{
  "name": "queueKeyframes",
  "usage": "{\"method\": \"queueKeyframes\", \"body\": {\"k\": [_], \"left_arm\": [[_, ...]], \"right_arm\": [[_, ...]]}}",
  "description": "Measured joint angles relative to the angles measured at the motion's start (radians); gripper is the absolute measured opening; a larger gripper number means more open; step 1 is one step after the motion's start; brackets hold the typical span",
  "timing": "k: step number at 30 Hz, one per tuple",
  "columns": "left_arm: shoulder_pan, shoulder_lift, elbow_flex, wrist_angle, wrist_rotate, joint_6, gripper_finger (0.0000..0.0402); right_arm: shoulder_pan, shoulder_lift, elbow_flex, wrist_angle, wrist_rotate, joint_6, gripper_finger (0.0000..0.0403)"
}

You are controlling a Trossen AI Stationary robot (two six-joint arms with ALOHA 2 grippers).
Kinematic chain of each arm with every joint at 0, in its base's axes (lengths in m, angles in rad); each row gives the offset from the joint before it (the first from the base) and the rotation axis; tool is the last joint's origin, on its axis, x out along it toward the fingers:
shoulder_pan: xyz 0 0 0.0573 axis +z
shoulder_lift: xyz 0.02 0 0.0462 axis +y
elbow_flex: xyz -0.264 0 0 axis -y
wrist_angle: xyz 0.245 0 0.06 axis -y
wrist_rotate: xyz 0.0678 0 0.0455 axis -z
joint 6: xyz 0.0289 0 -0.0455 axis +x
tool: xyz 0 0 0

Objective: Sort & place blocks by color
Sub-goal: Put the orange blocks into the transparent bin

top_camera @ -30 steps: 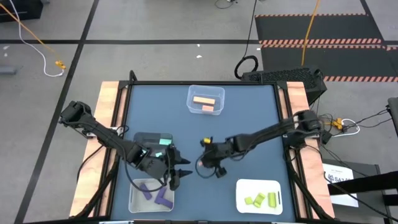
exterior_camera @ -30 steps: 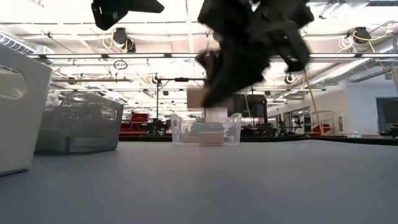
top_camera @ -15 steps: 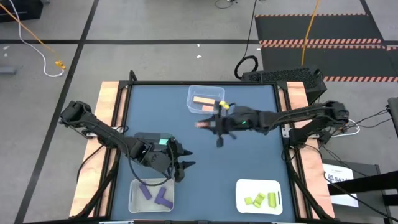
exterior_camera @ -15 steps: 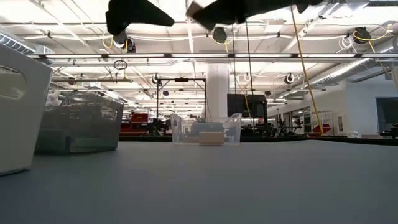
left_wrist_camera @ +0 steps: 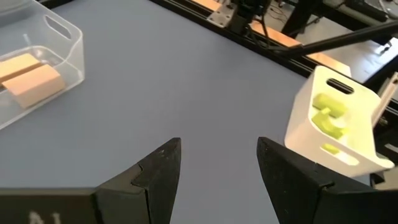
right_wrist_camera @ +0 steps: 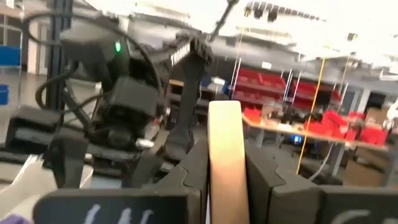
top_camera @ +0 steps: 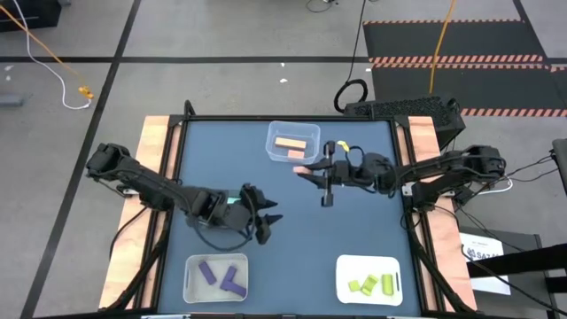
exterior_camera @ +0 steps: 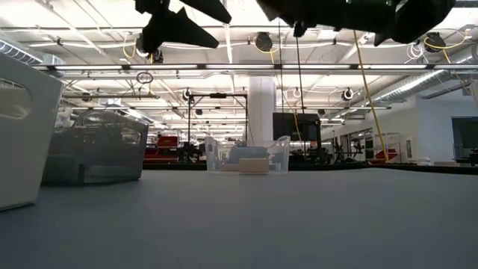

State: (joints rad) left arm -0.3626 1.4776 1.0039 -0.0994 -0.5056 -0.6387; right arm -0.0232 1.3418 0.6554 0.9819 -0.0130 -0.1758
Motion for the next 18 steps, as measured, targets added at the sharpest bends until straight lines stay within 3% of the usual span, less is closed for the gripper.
{"method": "queueKeyframes", "body": {"k": [5,11,18], "left_arm": [[0.023,0.0,0.0,0.0,0.0,-0.001,0.0212],[0.042,0.0,0.0,0.0,0.0,0.0,0.0212],[0.064,0.0,0.0,-0.001,0.0,0.001,0.0212]], "right_arm": [[-0.054,0.0,-0.001,-0.109,0.013,0.052,0.0045],[-0.203,0.02,-0.001,-0.209,0.023,0.19,0.0045],[-0.323,0.157,0.0,-0.192,0.069,0.224,0.0045]]}}
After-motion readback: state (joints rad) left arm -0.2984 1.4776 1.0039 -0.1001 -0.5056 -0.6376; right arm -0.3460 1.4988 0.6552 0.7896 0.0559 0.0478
